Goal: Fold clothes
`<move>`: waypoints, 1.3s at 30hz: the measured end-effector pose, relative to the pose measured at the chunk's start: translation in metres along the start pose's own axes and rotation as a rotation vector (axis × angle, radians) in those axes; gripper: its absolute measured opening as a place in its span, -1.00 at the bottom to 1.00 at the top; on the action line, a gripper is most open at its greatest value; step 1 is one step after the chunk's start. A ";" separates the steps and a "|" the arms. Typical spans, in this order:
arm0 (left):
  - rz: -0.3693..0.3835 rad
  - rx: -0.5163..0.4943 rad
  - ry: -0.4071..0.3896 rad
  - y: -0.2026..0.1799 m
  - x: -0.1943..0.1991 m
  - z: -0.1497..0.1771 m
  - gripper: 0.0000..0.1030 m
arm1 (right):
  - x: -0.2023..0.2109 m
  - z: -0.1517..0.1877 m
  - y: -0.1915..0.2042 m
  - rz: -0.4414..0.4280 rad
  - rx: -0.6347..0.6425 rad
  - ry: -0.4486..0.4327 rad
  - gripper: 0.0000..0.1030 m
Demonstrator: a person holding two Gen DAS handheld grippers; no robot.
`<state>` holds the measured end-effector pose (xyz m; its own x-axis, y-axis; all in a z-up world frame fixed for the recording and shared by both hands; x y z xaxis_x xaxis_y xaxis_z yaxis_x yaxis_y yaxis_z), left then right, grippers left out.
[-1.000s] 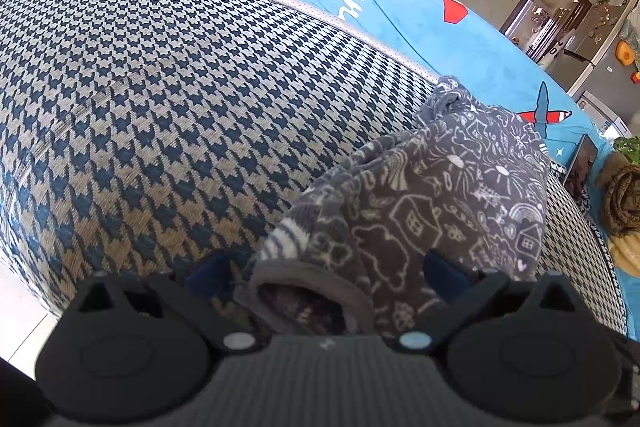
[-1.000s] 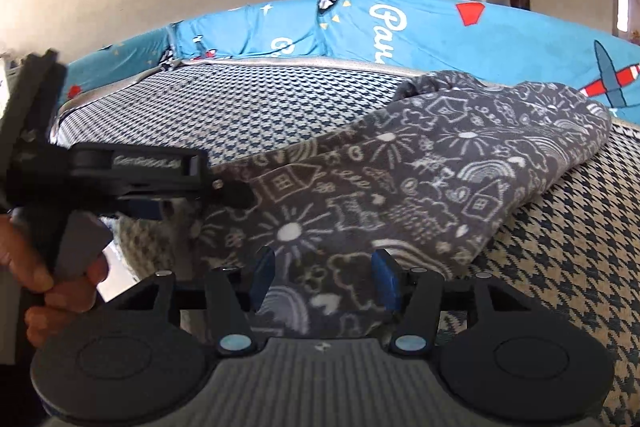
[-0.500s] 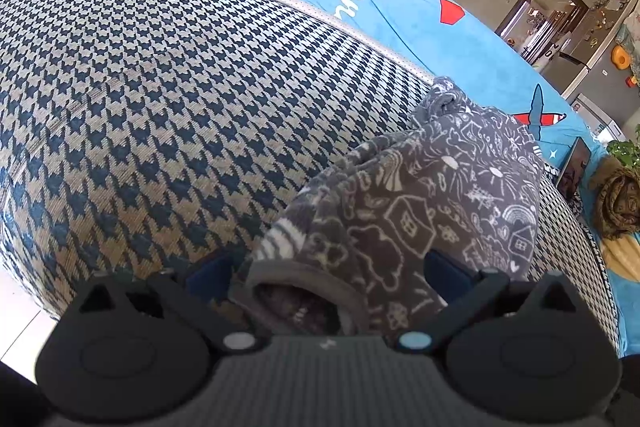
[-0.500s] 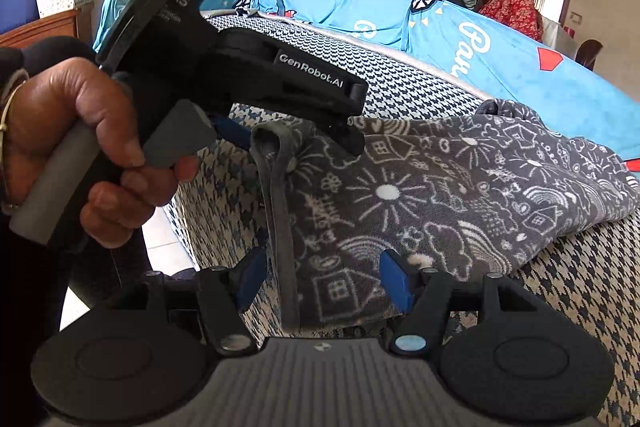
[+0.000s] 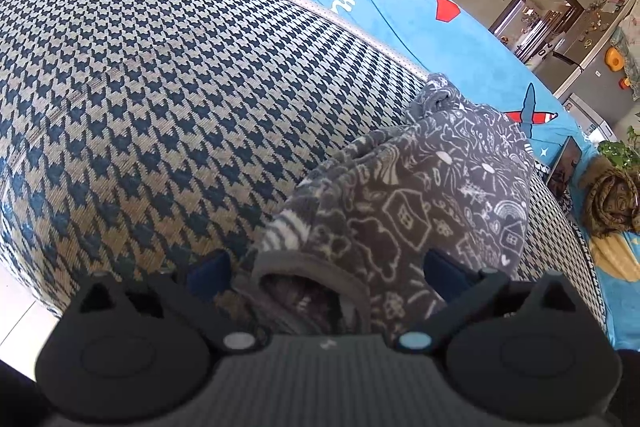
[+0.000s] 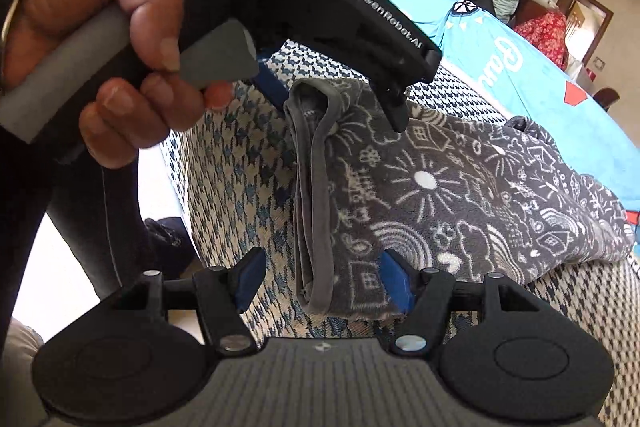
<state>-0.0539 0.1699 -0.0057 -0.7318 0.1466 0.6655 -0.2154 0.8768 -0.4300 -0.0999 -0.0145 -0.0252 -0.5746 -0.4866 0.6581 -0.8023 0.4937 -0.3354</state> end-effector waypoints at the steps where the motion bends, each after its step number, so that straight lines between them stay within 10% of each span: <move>1: 0.005 0.004 0.002 0.001 0.001 0.000 1.00 | -0.002 0.001 0.004 0.021 0.036 0.000 0.22; 15: 0.067 0.075 0.026 0.008 0.006 0.004 1.00 | -0.023 0.013 0.028 0.213 0.295 -0.024 0.04; 22: 0.122 0.140 0.037 0.013 0.010 0.005 1.00 | -0.004 -0.002 0.002 0.133 0.075 -0.074 -0.36; 39: 0.299 0.225 0.112 0.003 0.014 0.019 1.00 | 0.016 -0.007 -0.074 -0.097 -0.573 -0.107 -0.43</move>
<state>-0.0768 0.1656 -0.0097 -0.7112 0.4405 0.5479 -0.1486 0.6675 -0.7296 -0.0486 -0.0537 0.0149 -0.5402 -0.6044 0.5856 -0.6540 0.7394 0.1599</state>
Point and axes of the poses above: each gripper's, at about its wrist camera, not at the fingertips, and x roughly against the way its jaws point, y to its left, z to its underside, the point moved 2 cm from there along -x, roughly the way its jaws point, and after that the axes turned 4 degrees about -x, right-handed, at the moved point
